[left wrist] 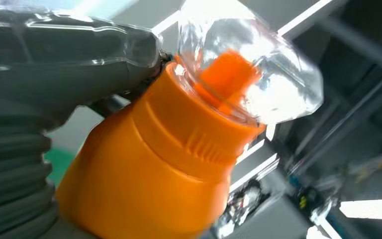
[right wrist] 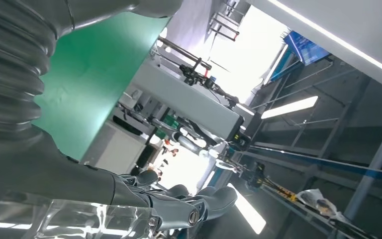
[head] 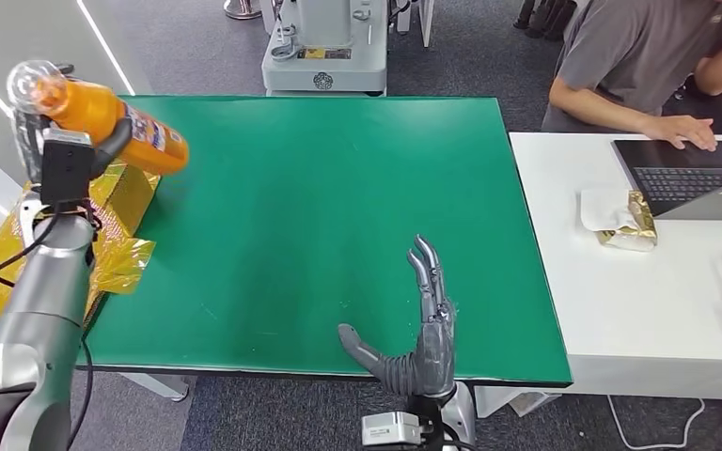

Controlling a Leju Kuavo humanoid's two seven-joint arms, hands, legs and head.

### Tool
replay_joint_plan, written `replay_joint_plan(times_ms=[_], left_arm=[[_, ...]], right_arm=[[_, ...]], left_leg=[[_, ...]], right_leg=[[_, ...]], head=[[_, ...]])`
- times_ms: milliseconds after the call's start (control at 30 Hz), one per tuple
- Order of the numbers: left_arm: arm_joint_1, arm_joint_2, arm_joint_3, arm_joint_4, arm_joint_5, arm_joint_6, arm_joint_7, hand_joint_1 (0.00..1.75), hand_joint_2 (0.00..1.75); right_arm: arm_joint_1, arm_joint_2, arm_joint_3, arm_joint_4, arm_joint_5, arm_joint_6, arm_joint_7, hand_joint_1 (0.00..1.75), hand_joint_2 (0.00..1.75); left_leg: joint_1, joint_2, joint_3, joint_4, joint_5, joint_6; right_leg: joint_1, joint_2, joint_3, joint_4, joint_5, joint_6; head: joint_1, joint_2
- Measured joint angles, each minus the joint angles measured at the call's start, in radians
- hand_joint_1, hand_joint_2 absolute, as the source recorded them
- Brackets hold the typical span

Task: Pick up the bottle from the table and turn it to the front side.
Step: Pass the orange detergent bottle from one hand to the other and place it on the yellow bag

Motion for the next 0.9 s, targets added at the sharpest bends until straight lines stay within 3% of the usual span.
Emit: replay_joint_plan(times_ms=[233,433,567,700,900], left_arm=[[-0.104,0.111,0.028,-0.079,-0.131,0.060,0.042,1.75,1.75],[-0.194,0.172,0.020,-0.063,-0.387,0.165,0.129,1.75,1.75],[-0.221,0.189,0.010,-0.049,-0.456,0.190,0.166,1.75,1.75],[-0.254,0.194,-0.050,0.011,-0.735,0.226,0.304,1.75,1.75],[-0.265,0.165,-0.172,0.156,-1.026,0.123,0.400,1.75,1.75]], right_arm=[[-0.008,-0.003,0.015,0.023,-0.030,0.000,0.000,0.00,1.75],[-0.010,-0.004,0.016,0.033,-0.034,0.000,0.000,0.00,1.75],[-0.009,-0.004,0.016,0.033,-0.034,0.000,0.000,0.00,1.75],[-0.006,-0.004,0.014,0.033,-0.025,0.000,0.000,0.00,1.75],[0.009,-0.004,0.004,0.020,-0.001,0.002,0.000,0.00,1.75]], left_leg=[[0.001,0.000,0.000,0.000,0.000,0.000],[0.001,0.000,0.000,0.000,0.001,-0.001],[0.001,0.000,0.000,0.000,0.001,-0.001],[0.000,-0.001,0.000,0.000,0.001,-0.001],[0.000,0.000,0.001,0.000,0.001,-0.001]], right_leg=[[0.000,0.000,0.000,0.000,0.000,-0.001],[0.000,0.000,0.000,0.000,0.000,-0.001],[0.000,0.000,0.000,0.000,0.000,-0.001],[0.000,-0.001,0.000,0.000,0.000,-0.001],[0.000,-0.001,0.000,0.000,0.001,-0.002]], head=[[0.000,0.000],[0.000,0.000],[0.000,0.000],[0.000,0.000],[0.000,0.000]])
